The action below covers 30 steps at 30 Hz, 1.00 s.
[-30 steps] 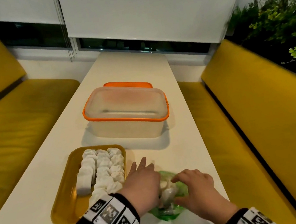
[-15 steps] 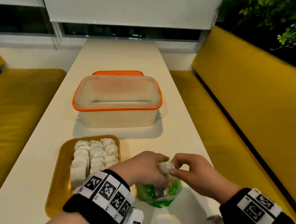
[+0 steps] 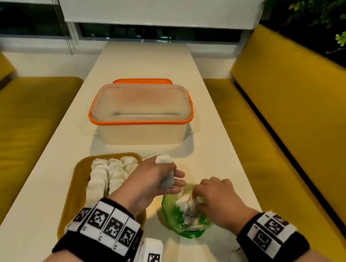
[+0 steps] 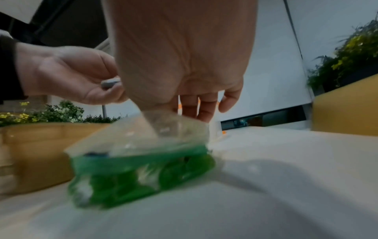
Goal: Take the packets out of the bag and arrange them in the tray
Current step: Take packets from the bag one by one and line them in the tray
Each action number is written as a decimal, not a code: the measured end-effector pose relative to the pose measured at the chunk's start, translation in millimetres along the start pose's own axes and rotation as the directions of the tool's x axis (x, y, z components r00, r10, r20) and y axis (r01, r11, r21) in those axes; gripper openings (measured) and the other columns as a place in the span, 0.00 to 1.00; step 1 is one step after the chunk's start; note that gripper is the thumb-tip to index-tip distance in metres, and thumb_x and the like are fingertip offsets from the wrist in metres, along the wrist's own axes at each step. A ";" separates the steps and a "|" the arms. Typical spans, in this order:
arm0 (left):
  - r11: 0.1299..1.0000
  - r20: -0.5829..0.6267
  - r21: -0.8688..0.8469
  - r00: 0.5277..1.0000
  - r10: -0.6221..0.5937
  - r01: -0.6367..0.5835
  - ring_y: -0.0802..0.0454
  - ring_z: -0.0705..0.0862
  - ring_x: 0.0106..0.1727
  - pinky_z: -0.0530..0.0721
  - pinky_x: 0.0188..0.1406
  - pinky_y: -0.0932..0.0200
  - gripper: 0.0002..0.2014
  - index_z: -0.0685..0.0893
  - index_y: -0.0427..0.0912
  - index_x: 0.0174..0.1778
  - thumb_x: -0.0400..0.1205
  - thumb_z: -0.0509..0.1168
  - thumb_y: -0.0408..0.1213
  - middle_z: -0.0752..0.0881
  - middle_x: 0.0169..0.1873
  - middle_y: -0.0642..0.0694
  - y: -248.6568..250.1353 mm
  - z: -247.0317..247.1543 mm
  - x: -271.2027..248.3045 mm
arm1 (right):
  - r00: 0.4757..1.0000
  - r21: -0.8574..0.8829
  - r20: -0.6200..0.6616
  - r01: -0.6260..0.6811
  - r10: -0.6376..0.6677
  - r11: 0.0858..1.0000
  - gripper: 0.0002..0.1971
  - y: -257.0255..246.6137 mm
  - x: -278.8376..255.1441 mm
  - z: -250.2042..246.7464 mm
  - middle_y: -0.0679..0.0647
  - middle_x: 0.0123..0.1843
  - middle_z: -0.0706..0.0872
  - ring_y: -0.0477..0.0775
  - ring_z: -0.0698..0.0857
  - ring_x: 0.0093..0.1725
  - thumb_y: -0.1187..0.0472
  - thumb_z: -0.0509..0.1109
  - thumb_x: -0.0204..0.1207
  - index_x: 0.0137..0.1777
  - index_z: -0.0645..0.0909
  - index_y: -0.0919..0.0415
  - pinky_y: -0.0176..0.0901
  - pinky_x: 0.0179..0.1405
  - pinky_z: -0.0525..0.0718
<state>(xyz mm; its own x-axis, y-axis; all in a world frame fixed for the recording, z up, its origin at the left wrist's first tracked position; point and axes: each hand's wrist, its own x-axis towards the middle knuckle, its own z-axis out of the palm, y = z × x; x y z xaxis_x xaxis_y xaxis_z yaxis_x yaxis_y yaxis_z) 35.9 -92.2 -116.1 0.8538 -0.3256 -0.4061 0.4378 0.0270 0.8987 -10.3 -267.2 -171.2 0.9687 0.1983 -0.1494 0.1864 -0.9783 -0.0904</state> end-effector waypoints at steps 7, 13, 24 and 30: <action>0.995 -0.038 0.024 0.995 -0.096 0.097 0.43 0.88 0.40 0.90 0.38 0.52 0.08 0.81 0.37 0.52 0.81 0.60 0.25 0.88 0.43 0.35 -16.4 -4.8 -3.7 | 0.999 0.056 0.008 -0.036 0.035 0.998 0.22 -3.7 -0.5 12.3 0.49 0.59 0.77 0.57 0.76 0.61 0.53 0.68 0.72 0.67 0.72 0.45 0.51 0.55 0.69; 0.983 -0.041 0.087 0.986 -0.160 0.163 0.43 0.88 0.42 0.87 0.30 0.59 0.13 0.80 0.36 0.55 0.79 0.57 0.20 0.86 0.46 0.34 -22.8 7.1 1.6 | 0.993 0.326 0.029 -0.114 0.110 0.939 0.10 1.1 -1.0 2.7 0.48 0.48 0.80 0.53 0.79 0.49 0.55 0.74 0.68 0.41 0.74 0.47 0.45 0.46 0.75; 0.975 -0.109 0.139 0.981 -0.162 0.176 0.46 0.84 0.35 0.85 0.28 0.60 0.14 0.79 0.35 0.56 0.86 0.58 0.43 0.83 0.36 0.38 -28.0 17.5 15.6 | 0.971 0.816 0.035 -0.166 0.238 0.554 0.08 21.5 -9.4 -20.9 0.48 0.31 0.81 0.43 0.76 0.31 0.68 0.72 0.72 0.36 0.79 0.56 0.28 0.31 0.72; 0.955 0.232 0.019 0.928 -0.292 0.296 0.42 0.87 0.45 0.89 0.42 0.52 0.32 0.79 0.36 0.63 0.82 0.53 0.63 0.87 0.48 0.36 -17.2 16.5 13.4 | 0.993 0.949 0.067 -0.093 0.095 0.302 0.06 13.1 -8.8 -51.9 0.55 0.37 0.87 0.48 0.83 0.35 0.75 0.69 0.74 0.42 0.81 0.64 0.38 0.38 0.82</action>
<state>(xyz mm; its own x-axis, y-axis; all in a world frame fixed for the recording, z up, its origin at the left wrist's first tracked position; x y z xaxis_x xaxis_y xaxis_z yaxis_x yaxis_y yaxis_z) 35.1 -112.6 -134.3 0.5994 -0.5289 -0.6008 0.6650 -0.0888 0.7416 -7.9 -284.9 -120.0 0.9689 0.1080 -0.2226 -0.1891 -0.2573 -0.9476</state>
